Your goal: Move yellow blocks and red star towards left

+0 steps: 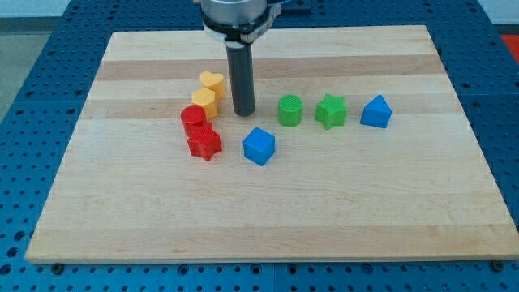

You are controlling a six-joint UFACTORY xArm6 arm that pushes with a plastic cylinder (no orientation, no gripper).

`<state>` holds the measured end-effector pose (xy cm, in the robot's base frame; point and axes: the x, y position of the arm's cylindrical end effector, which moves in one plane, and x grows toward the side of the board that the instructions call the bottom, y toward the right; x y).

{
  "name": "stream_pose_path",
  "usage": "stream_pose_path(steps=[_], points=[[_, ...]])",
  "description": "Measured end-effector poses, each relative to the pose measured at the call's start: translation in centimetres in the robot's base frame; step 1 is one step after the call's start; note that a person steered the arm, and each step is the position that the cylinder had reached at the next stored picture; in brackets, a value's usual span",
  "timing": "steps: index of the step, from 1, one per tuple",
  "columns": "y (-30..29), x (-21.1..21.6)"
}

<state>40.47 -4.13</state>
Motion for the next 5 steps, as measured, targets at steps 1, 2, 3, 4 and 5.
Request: stream_pose_path(steps=[1, 2, 3, 4, 5], points=[[0.0, 2.8], [0.0, 5.3], [0.0, 7.1], [0.0, 7.6], [-1.0, 7.6]])
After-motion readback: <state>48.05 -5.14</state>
